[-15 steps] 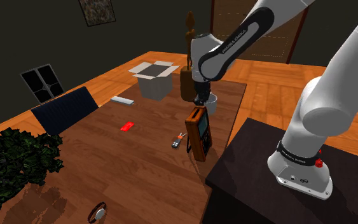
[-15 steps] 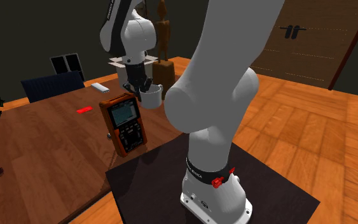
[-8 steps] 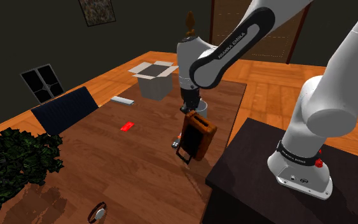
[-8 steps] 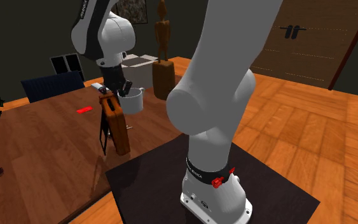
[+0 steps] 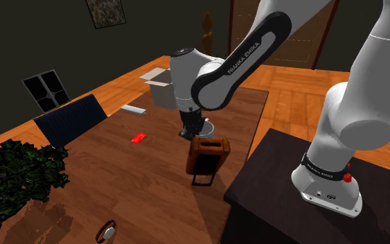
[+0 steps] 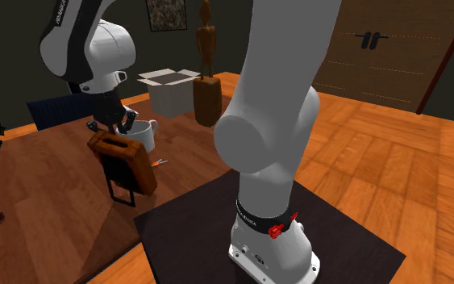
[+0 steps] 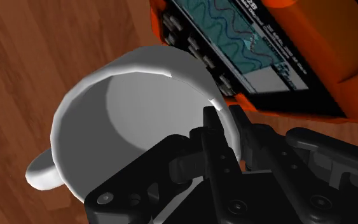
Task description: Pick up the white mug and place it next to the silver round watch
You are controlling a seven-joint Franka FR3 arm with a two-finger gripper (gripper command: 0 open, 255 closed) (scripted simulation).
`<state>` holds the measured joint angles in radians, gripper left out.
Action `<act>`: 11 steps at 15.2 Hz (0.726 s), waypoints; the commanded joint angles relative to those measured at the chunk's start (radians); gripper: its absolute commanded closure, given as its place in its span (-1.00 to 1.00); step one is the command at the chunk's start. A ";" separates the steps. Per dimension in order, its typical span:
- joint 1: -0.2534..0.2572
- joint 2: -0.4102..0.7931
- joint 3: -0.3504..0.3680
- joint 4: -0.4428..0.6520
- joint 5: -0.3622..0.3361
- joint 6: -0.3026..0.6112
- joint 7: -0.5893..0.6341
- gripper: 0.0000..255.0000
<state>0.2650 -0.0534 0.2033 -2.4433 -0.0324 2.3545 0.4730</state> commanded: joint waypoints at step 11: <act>0.146 0.237 0.120 0.302 -0.072 -0.088 0.310 1.00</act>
<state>0.3971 0.1577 0.3170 -2.1759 -0.0952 2.2779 0.7564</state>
